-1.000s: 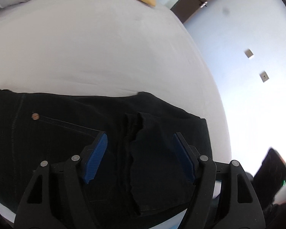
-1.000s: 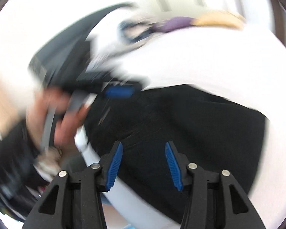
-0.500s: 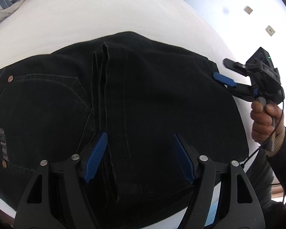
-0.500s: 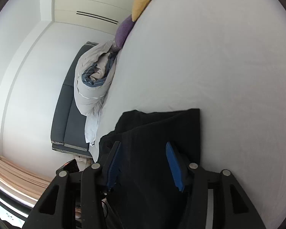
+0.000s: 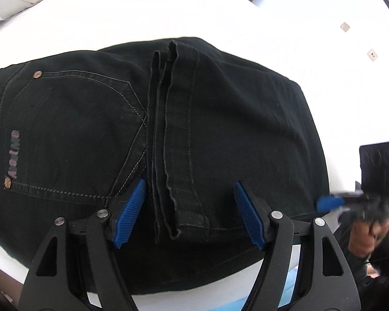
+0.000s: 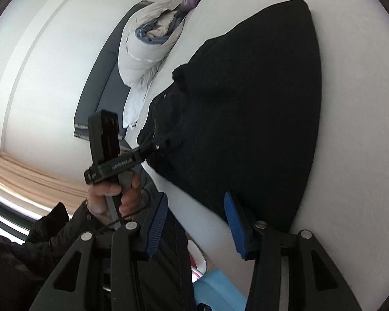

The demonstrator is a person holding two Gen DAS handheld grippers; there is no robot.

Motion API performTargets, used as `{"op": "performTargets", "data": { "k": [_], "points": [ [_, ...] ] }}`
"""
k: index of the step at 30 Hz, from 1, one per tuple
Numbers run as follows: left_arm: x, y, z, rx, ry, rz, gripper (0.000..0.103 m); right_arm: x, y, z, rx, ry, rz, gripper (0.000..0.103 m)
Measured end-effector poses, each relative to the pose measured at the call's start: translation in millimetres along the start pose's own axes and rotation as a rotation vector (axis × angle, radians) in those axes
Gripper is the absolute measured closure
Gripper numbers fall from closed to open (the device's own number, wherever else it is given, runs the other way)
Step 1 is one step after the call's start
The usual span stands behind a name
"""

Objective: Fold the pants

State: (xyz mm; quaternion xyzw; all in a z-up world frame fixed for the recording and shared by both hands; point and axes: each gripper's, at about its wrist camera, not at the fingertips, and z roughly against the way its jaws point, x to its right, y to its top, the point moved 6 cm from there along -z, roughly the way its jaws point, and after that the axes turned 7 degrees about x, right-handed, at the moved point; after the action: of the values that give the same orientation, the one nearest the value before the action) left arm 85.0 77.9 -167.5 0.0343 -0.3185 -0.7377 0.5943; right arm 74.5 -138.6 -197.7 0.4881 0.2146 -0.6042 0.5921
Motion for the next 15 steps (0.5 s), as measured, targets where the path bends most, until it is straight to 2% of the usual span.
{"op": "performTargets", "data": {
  "k": [2, 5, 9, 12, 14, 15],
  "points": [
    [-20.8, 0.8, 27.2, 0.052, -0.014, 0.064, 0.034, -9.2, -4.2, 6.0, -0.019, 0.023, -0.014, 0.052],
    [-61.5, -2.2, 77.7, 0.195, -0.039, 0.225, 0.033, -26.6, 16.6, 17.9, 0.045, 0.057, 0.021, 0.052],
    [-150.6, -24.6, 146.7, 0.381, -0.019, 0.522, 0.023, -35.9, 64.5, 17.6, 0.132, 0.087, 0.017, 0.051],
    [-206.2, -51.5, 176.3, 0.46, -0.007, 0.712, 0.016, -25.1, 89.3, -4.2, 0.158, 0.093, -0.056, 0.047],
    [-236.4, -67.8, 186.6, 0.485, -0.014, 0.814, 0.015, -1.8, 92.1, -27.8, 0.126, 0.034, -0.141, 0.039],
    [-247.5, -72.9, 188.3, 0.486, -0.015, 0.845, 0.015, 18.6, 86.9, -44.9, 0.079, -0.047, -0.191, 0.042]
  ]
}}
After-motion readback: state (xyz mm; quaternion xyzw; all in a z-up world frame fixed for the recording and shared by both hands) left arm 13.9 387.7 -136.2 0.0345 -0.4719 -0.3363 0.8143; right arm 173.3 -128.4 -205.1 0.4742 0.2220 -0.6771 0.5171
